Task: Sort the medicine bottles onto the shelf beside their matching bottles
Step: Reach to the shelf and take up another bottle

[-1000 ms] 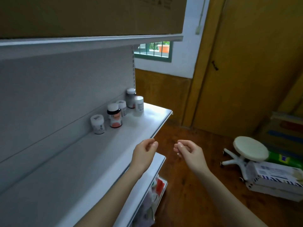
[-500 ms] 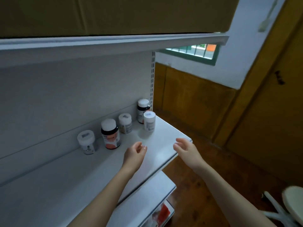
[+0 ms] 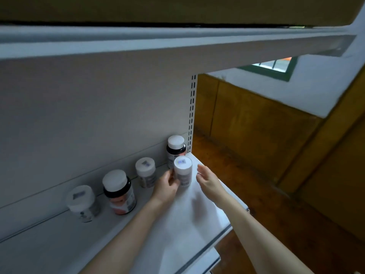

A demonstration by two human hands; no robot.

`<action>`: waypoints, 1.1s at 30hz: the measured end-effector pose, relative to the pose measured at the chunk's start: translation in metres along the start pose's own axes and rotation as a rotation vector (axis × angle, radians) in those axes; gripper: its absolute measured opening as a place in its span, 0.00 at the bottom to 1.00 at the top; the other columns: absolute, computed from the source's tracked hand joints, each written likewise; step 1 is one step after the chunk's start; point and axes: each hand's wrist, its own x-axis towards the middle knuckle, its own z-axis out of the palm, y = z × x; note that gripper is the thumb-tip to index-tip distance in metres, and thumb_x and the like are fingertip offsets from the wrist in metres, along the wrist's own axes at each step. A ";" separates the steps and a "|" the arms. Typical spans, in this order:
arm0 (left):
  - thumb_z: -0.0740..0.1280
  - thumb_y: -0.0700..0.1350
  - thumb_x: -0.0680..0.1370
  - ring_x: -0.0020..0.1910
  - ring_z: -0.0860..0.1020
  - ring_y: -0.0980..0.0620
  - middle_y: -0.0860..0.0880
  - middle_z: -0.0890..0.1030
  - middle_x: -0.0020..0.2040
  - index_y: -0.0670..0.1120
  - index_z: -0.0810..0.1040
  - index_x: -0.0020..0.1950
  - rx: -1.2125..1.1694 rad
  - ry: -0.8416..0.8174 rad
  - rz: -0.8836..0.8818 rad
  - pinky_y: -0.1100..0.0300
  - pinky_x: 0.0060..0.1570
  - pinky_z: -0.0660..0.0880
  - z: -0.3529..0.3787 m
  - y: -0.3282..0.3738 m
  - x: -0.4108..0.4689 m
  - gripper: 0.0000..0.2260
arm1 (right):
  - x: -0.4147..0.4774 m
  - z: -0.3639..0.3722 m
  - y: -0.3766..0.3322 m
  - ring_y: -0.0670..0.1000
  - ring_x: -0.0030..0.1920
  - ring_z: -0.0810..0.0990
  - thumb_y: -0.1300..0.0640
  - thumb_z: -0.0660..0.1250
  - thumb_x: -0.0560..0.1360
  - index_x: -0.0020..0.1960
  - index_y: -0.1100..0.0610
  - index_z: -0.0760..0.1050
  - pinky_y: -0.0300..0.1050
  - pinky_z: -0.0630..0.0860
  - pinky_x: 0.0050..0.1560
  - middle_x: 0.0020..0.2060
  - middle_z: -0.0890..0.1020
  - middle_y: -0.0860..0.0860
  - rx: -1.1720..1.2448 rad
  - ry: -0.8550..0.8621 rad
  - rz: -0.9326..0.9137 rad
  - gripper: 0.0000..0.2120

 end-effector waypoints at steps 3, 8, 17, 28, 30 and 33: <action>0.64 0.36 0.75 0.55 0.75 0.53 0.47 0.78 0.55 0.43 0.73 0.58 -0.043 -0.024 0.029 0.60 0.55 0.71 0.004 0.000 0.004 0.12 | 0.008 0.003 0.002 0.50 0.67 0.69 0.64 0.53 0.79 0.68 0.59 0.66 0.40 0.66 0.65 0.65 0.73 0.52 0.081 -0.074 -0.070 0.18; 0.72 0.41 0.69 0.54 0.77 0.55 0.51 0.79 0.54 0.49 0.73 0.56 -0.195 0.007 0.020 0.62 0.56 0.73 0.005 0.000 -0.001 0.17 | 0.007 -0.008 -0.006 0.46 0.54 0.75 0.65 0.56 0.79 0.59 0.60 0.75 0.27 0.71 0.49 0.53 0.78 0.50 0.191 -0.094 -0.126 0.12; 0.73 0.45 0.67 0.48 0.81 0.52 0.50 0.84 0.47 0.47 0.79 0.51 -0.471 0.045 0.052 0.60 0.45 0.79 -0.011 0.044 -0.043 0.14 | -0.020 -0.044 -0.042 0.51 0.45 0.81 0.60 0.66 0.74 0.42 0.50 0.78 0.46 0.76 0.50 0.41 0.82 0.51 0.321 -0.245 -0.159 0.06; 0.68 0.49 0.72 0.58 0.78 0.44 0.44 0.82 0.56 0.45 0.77 0.58 -0.766 0.145 0.014 0.49 0.60 0.74 -0.017 0.071 -0.106 0.16 | -0.054 -0.049 -0.061 0.51 0.52 0.81 0.54 0.59 0.77 0.50 0.51 0.77 0.45 0.79 0.54 0.50 0.83 0.52 0.347 -0.520 -0.194 0.08; 0.65 0.49 0.70 0.57 0.79 0.45 0.45 0.82 0.54 0.47 0.77 0.56 -0.756 0.194 0.019 0.50 0.59 0.76 -0.018 0.072 -0.121 0.16 | -0.060 -0.043 -0.062 0.51 0.51 0.82 0.55 0.60 0.77 0.49 0.51 0.78 0.43 0.79 0.52 0.49 0.83 0.52 0.363 -0.551 -0.185 0.08; 0.65 0.50 0.69 0.54 0.80 0.46 0.46 0.83 0.52 0.47 0.78 0.54 -0.759 0.281 0.014 0.52 0.57 0.77 -0.022 0.069 -0.145 0.16 | -0.069 -0.031 -0.061 0.50 0.49 0.82 0.55 0.61 0.77 0.48 0.54 0.78 0.42 0.80 0.50 0.47 0.84 0.53 0.380 -0.625 -0.177 0.08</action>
